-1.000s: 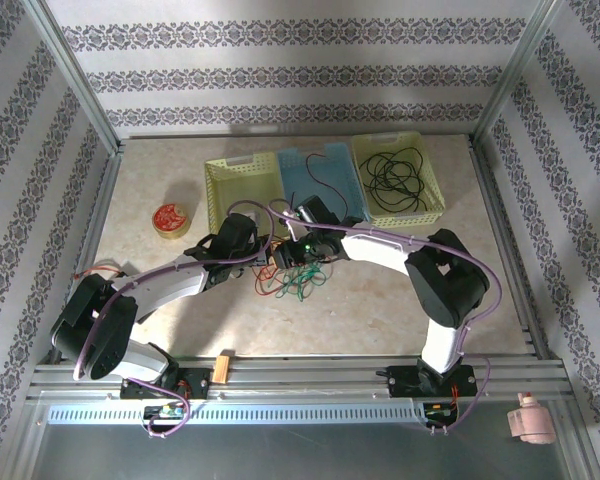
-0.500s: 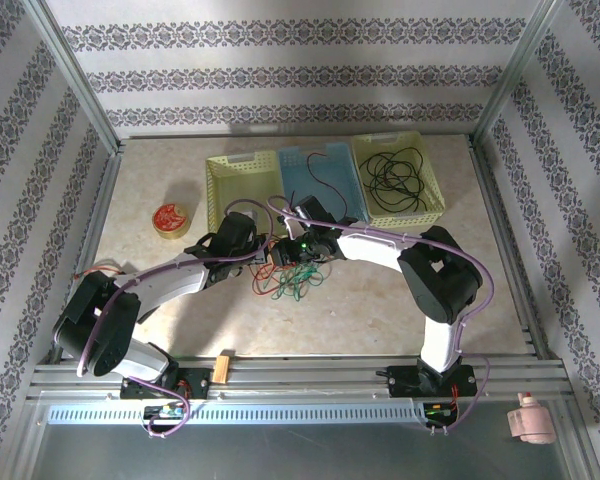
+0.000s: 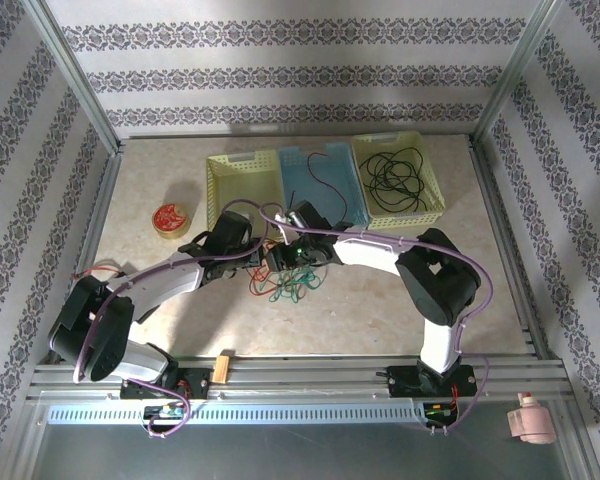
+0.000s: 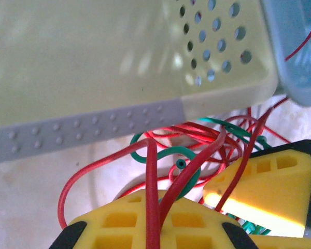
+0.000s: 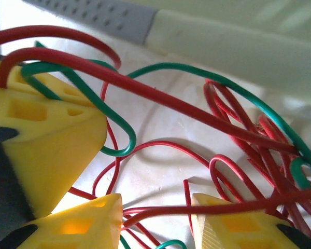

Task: Untangle the cables

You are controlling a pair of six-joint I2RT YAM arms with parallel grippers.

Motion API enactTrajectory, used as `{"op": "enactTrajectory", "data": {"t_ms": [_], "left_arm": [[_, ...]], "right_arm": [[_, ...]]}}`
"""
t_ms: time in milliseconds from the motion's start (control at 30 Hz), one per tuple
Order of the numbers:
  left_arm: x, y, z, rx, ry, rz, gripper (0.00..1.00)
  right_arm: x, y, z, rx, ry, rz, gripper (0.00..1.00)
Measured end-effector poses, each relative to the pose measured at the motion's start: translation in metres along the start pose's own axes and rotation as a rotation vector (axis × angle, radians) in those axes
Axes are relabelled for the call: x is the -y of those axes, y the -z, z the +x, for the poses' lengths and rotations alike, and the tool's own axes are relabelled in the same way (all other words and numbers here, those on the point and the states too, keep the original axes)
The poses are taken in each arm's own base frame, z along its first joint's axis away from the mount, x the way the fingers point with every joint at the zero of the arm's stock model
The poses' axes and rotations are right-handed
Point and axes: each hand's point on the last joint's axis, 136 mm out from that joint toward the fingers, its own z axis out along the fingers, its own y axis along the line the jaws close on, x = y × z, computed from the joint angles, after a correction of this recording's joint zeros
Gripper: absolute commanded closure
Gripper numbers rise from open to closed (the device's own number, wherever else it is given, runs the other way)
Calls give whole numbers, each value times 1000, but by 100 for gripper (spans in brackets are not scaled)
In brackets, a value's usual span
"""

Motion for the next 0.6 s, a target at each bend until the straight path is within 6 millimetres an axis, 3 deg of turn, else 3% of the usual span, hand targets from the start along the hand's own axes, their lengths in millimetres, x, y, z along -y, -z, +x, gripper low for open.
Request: {"op": "enactTrajectory", "data": {"t_ms": [167,600], "left_arm": [[-4,1,11,-64,5,9,100],[-16,-5,27,-157,67,65,100]], "right_arm": [[-5,-3,7,-17,49,18,53],[-27,-9,15,-26,166,-15,58]]}}
